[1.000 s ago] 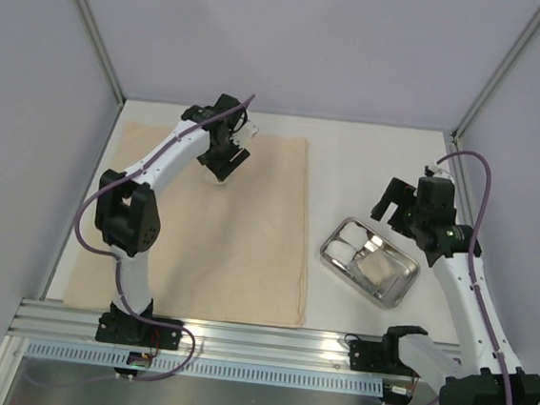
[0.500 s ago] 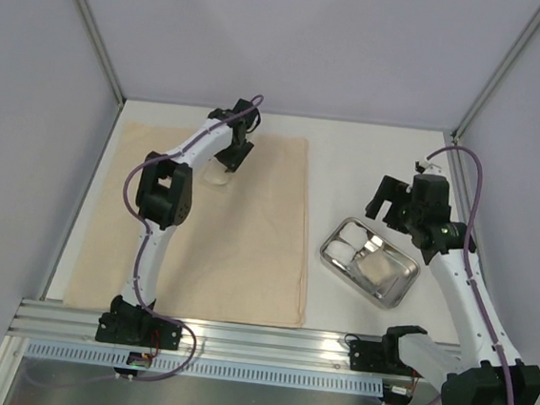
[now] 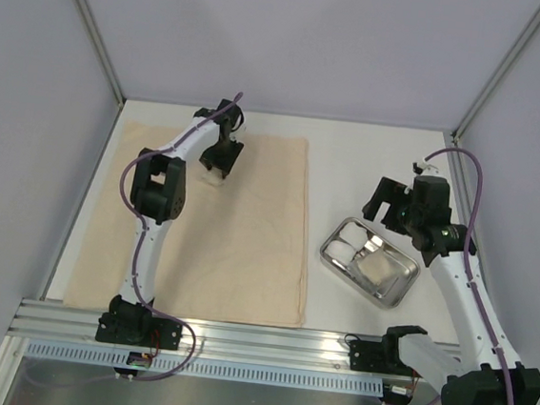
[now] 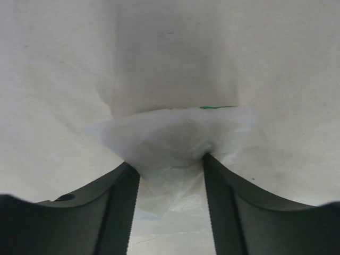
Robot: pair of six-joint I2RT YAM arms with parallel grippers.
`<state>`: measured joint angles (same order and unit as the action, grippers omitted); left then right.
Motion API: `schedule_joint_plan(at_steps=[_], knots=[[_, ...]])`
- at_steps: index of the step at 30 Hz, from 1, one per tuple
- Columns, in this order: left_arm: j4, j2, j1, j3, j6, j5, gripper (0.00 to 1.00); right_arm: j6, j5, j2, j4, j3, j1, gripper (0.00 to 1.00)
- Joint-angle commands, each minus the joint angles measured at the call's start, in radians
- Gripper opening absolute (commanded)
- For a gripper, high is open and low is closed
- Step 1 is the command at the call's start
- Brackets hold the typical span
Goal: Prepare the surgical pack
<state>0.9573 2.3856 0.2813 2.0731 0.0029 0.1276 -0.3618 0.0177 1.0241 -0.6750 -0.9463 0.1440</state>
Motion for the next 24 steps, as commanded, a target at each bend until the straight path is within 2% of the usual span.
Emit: schedule_joint_plan(at_steps=[1, 2, 3, 6, 8, 12, 17, 19, 24], knots=[[0.044, 0.035, -0.014, -0.005, -0.035, -0.1, 0.56, 0.001, 0.021, -0.025, 0.032, 0.006, 0.006, 1.0], [0.049, 0.029, -0.019, -0.011, -0.035, -0.106, 0.49, 0.0, 0.019, -0.035, 0.031, 0.006, 0.011, 1.0], [0.05, 0.02, -0.019, -0.019, -0.032, -0.108, 0.35, 0.0, 0.019, -0.038, 0.031, 0.006, 0.012, 1.0], [0.035, -0.049, -0.019, -0.068, -0.034, -0.123, 0.12, 0.006, 0.039, -0.045, 0.04, 0.0, 0.026, 1.0], [0.028, -0.118, -0.019, -0.09, -0.035, -0.173, 0.06, 0.012, 0.048, -0.042, 0.057, -0.006, 0.055, 1.0], [0.07, -0.233, -0.017, -0.117, -0.023, -0.267, 0.04, 0.037, 0.048, -0.01, 0.095, -0.063, 0.164, 1.0], [0.138, -0.428, -0.004, -0.148, 0.021, -0.387, 0.04, -0.046, 0.26, 0.048, 0.352, -0.082, 0.253, 1.0], [0.15, -0.523, 0.025, -0.174, 0.055, -0.433, 0.04, -0.054, 0.254, 0.071, 0.444, -0.106, 0.31, 1.0], [0.191, -0.672, 0.073, -0.245, 0.118, -0.52, 0.06, -0.054, 0.218, 0.197, 0.526, -0.19, 0.417, 1.0]])
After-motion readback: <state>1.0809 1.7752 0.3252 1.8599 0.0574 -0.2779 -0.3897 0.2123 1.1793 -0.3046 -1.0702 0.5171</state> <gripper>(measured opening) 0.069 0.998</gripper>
